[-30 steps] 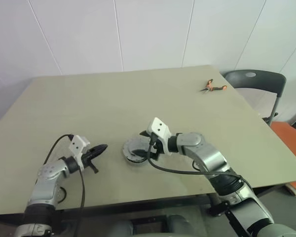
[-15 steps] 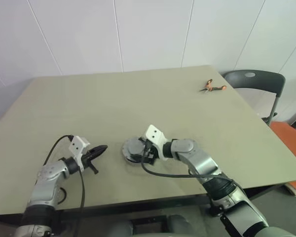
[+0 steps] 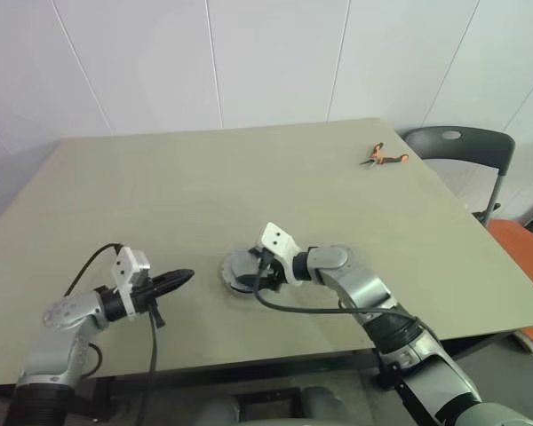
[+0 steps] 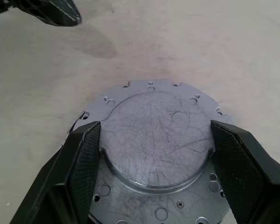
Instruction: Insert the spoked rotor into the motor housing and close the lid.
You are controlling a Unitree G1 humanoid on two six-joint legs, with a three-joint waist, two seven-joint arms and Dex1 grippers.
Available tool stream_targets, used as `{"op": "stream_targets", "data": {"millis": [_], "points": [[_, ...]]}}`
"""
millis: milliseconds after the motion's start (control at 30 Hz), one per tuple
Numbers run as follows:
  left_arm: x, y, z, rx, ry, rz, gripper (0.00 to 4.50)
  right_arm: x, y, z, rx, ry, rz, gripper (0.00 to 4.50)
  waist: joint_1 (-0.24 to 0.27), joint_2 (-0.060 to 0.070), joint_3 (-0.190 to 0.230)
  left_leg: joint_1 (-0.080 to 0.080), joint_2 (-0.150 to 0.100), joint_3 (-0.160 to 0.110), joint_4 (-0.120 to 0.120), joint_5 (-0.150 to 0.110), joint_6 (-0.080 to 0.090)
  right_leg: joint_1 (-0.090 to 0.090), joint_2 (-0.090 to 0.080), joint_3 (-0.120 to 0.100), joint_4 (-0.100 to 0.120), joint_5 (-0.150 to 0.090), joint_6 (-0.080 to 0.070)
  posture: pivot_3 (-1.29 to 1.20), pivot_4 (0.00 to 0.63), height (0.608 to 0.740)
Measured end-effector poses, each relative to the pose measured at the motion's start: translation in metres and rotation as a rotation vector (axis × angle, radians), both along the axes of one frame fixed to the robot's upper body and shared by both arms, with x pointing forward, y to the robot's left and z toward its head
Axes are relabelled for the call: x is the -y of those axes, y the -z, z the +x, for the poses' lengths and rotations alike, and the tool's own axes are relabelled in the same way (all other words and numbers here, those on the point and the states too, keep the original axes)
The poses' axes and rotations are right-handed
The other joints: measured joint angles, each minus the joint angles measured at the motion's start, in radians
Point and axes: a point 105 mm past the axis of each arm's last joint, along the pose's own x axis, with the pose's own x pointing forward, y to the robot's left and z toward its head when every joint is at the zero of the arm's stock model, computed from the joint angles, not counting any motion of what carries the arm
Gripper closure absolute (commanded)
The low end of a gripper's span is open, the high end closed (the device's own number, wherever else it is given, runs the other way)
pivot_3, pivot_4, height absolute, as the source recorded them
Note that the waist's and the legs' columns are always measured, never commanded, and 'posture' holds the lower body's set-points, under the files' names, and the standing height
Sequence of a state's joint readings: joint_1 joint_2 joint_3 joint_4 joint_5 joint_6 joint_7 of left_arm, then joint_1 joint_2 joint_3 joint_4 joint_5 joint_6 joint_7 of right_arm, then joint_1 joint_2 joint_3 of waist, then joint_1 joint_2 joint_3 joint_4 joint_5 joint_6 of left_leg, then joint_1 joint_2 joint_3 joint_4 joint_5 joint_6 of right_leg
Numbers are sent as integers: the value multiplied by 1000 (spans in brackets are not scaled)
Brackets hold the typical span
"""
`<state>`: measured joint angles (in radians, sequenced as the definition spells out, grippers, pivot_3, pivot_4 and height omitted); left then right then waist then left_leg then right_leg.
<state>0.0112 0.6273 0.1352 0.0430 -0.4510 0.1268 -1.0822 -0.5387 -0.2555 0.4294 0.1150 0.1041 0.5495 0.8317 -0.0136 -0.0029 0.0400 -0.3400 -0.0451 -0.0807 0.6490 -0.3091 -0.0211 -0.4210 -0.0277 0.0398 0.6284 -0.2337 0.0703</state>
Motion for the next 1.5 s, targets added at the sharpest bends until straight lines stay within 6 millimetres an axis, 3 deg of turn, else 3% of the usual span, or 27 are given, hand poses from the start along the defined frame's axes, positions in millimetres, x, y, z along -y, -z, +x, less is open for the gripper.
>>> {"op": "stream_targets", "data": {"millis": [500,933,1500], "points": [[6,-1,-1,-17,-4,-20,4500,0,-7,-2,-139,-15,83,1313,-2,0,0,0,0,0,0,0,0,-1,0,0,1,0,0,0,0,740],[6,1,-1,-28,-11,-23,4500,7,0,-6,-46,-111,-26,1313,-1,0,0,1,0,0,0,0,0,1,0,0,1,0,0,0,0,740],[6,2,0,-31,-23,-21,4500,2,1,-4,-97,-70,17,1313,-6,0,0,3,2,0,2,1,-2,1,2,0,2,1,-2,0,0,740]]}}
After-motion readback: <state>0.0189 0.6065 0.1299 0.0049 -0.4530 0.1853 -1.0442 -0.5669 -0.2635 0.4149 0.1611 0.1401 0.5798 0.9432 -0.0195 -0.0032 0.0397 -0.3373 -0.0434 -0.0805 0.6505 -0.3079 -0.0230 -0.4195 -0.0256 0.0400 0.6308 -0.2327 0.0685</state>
